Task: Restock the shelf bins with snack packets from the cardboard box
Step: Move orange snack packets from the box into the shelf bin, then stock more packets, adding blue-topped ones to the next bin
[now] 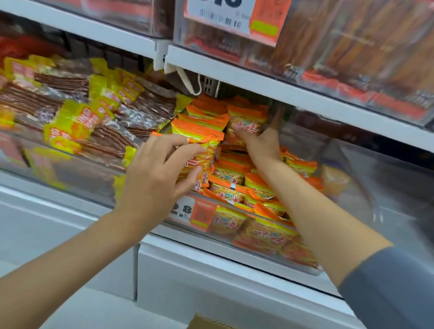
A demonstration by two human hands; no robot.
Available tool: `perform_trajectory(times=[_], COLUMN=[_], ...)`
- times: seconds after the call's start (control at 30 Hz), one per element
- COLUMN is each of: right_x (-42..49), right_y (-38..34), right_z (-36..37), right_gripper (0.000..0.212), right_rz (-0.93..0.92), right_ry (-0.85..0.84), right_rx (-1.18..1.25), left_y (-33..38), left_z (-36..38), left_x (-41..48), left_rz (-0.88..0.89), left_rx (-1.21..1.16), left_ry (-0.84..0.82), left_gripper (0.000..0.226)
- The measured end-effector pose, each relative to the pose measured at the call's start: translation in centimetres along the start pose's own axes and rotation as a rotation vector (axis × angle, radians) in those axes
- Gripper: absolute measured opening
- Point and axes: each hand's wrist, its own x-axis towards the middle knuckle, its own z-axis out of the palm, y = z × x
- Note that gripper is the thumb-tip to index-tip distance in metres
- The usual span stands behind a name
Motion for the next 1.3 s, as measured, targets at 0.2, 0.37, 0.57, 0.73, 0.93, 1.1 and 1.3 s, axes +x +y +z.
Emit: perform_trajectory(times=[0.2,0.37,0.57,0.73,0.93,1.1,1.3], right_x=[0.0,0.3,0.4,0.2,0.4,0.0,0.3], right_y=[0.0,0.2,0.5,0.8,1.1,1.0,1.2], right_z=[0.1,0.2,1.0,0.5,-0.2,-0.5,0.0], right_gripper=[0.073,0.073,0.077,0.064,0.055,0.055,0.037], right_rz=[-0.006,-0.063,-0.034,-0.108,-0.142,-0.177,-0.184], right_ry=[-0.008,0.11,-0.065,0.056,-0.006,0.051,0.019], right_rx=[-0.185,-0.085,-0.329,-0.154,-0.253,-0.228,-0.316], left_y=[0.3,0.3,0.3,0.3,0.3,0.3,0.2], left_z=[-0.1,-0.1,0.0,0.0,-0.1,-0.2,-0.1], left_x=[0.1,0.1,0.0,0.0,0.0,0.0,-0.1], left_rz=[-0.011,-0.009,-0.009,-0.013,-0.019,-0.005,0.003], left_rx=[0.006,0.005,-0.001,0.007,0.009,0.008,-0.008], left_ry=[0.007,0.013,0.012,0.003,-0.006,-0.003,-0.005], left_gripper=[0.022,0.022,0.022,0.023,0.023,0.022,0.023])
